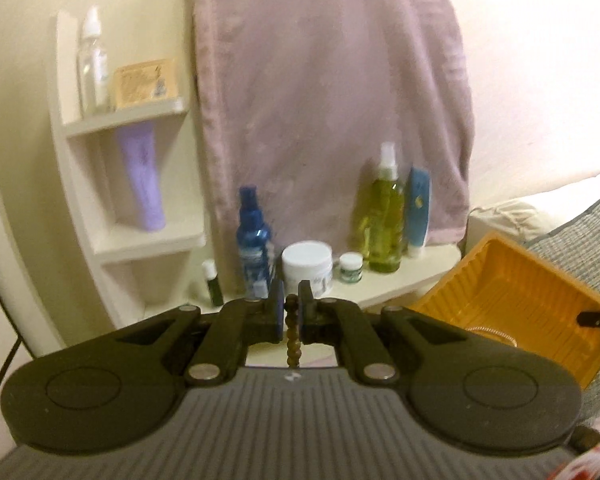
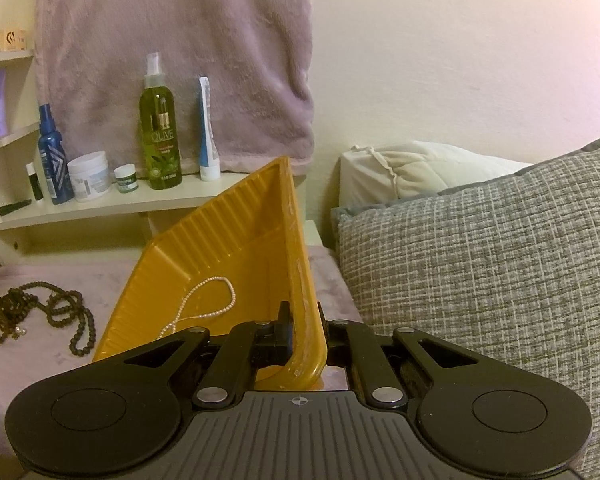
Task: Organize jewelry
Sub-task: 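Lift the dark bead necklace with the left gripper and carry it over the tray, then lower the bead necklace into the orange tray and open the left gripper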
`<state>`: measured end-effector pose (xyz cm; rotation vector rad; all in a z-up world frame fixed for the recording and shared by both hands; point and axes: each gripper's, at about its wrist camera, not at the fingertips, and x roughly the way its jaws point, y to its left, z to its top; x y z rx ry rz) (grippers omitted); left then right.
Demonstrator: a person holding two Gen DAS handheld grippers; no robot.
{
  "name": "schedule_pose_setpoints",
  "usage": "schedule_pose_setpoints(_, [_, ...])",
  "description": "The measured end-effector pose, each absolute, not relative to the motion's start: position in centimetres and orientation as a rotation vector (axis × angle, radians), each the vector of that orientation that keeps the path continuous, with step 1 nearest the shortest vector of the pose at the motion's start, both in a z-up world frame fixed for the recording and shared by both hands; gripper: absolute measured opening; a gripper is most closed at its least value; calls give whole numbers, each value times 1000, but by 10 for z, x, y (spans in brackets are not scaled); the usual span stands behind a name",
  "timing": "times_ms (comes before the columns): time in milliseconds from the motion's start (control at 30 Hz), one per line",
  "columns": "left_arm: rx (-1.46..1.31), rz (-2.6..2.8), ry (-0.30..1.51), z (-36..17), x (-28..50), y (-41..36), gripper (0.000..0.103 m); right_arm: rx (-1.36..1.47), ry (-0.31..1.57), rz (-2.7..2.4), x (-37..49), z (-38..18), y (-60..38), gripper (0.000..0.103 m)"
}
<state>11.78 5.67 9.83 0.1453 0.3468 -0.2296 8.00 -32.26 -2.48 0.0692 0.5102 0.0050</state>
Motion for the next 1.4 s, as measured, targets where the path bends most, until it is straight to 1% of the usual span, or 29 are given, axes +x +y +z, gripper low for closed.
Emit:
schedule_pose_setpoints(300, [135,-304,304,124,119,30,6,76,509,5,80,-24,-322,7])
schedule_pose_setpoints(600, [121,-455,268,144,128,-24,6,83,505,8,81,-23,-322,8])
schedule_pose_setpoints(767, [119,-532,267,146,133,-57,6,90,503,9,82,-23,-323,8])
schedule_pose_setpoints(1000, [134,-612,333,129,145,-94,6,97,501,10,81,-23,-323,8])
schedule_pose_setpoints(1400, [181,-704,540,67,170,-145,6,106,504,10,81,-24,-324,8])
